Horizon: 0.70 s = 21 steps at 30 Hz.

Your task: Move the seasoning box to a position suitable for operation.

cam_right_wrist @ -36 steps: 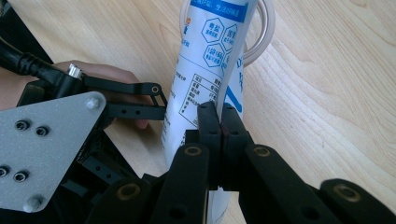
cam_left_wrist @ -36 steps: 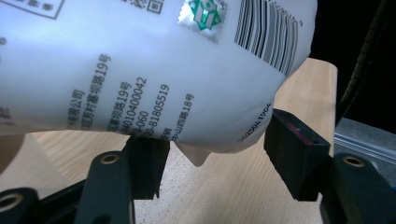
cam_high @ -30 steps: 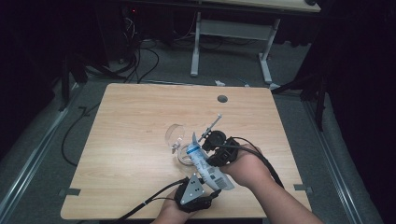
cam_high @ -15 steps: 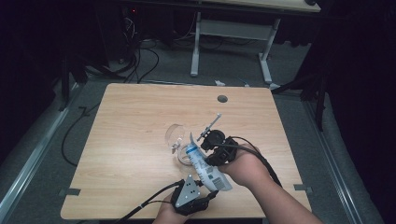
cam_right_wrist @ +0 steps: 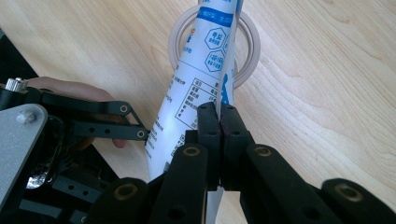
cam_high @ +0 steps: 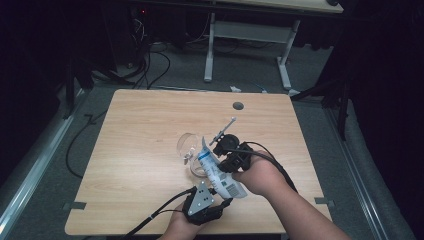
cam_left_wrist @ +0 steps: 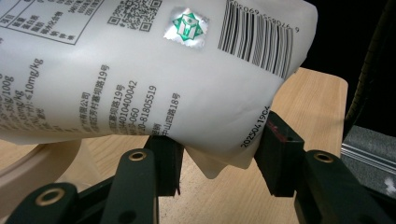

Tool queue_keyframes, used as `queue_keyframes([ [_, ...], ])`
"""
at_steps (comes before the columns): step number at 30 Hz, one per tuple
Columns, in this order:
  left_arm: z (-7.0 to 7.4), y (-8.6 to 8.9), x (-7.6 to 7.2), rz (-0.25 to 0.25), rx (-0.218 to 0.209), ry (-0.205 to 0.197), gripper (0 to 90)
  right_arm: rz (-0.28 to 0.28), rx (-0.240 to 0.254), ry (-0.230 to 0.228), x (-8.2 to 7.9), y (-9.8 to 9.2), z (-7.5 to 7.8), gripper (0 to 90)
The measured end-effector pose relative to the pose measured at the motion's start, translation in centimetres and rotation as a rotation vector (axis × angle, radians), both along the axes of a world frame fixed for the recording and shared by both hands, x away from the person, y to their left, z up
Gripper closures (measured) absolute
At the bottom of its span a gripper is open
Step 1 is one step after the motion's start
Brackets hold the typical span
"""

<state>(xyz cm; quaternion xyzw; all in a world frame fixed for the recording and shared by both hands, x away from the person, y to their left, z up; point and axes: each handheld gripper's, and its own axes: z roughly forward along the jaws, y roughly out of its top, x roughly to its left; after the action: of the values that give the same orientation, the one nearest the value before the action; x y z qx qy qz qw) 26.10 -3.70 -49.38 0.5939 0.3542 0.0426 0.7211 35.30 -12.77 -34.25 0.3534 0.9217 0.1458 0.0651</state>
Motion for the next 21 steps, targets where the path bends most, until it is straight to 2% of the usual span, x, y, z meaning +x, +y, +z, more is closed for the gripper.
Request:
queue_keyframes([
  [5, 0.17, 0.21, 0.30, 0.007, -0.012, 0.013, 55.8, -0.015, -0.009, -0.006, 0.30, 0.50, -0.01, 89.5],
  [21, 0.47, 0.10, 0.48, 0.001, -0.032, 0.026, 55.6, 0.006, -0.003, -0.011, 0.63, 0.45, 0.19, 89.9],
])
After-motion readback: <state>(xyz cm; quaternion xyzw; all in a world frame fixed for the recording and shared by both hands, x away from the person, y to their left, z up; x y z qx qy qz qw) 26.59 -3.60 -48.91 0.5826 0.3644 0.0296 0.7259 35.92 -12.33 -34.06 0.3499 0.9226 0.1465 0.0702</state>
